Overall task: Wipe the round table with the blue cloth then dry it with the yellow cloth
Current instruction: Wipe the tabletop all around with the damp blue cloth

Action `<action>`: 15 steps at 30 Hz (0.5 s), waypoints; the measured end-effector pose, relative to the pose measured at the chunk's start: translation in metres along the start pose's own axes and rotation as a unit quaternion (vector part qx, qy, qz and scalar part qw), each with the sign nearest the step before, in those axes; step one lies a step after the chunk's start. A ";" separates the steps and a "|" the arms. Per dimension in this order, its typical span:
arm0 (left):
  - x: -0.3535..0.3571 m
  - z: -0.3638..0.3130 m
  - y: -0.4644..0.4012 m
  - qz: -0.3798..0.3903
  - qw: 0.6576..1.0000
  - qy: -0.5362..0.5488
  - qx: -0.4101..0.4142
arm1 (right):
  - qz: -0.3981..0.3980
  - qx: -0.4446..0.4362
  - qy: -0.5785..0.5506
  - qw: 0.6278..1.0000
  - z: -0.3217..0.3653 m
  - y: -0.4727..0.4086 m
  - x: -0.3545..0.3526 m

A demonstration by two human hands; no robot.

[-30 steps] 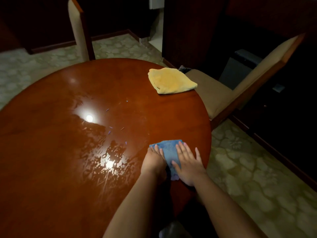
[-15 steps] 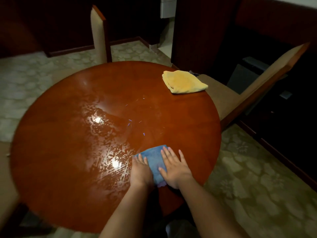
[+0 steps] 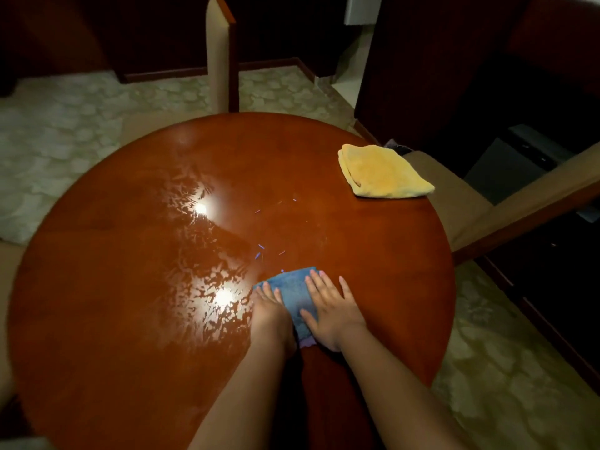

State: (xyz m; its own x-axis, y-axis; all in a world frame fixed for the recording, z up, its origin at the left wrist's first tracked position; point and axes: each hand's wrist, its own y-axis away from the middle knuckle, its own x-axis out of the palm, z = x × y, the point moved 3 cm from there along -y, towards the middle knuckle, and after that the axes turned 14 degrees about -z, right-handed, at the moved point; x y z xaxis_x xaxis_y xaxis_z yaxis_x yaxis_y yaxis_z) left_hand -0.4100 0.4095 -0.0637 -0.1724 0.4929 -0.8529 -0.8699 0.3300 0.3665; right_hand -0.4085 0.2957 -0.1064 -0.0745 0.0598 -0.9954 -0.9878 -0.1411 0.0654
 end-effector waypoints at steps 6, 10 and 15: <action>-0.008 0.033 -0.053 0.016 0.998 0.021 -0.064 | -0.009 -0.073 0.010 0.997 -0.008 -0.071 -0.010; -0.012 0.054 -0.091 0.032 0.995 0.025 -0.092 | -0.014 -0.096 -0.007 0.995 -0.010 -0.120 -0.009; -0.016 0.062 -0.119 0.034 0.994 0.011 -0.107 | -0.024 -0.118 -0.014 0.993 -0.011 -0.153 -0.007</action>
State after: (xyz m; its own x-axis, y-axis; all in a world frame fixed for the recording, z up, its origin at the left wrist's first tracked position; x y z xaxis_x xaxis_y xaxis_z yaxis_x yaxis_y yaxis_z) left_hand -0.2750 0.4121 -0.0706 -0.2430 0.4898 -0.8373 -0.9335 0.1165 0.3390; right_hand -0.2550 0.3065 -0.1097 -0.0352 0.0996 -0.9944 -0.9314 -0.3640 -0.0035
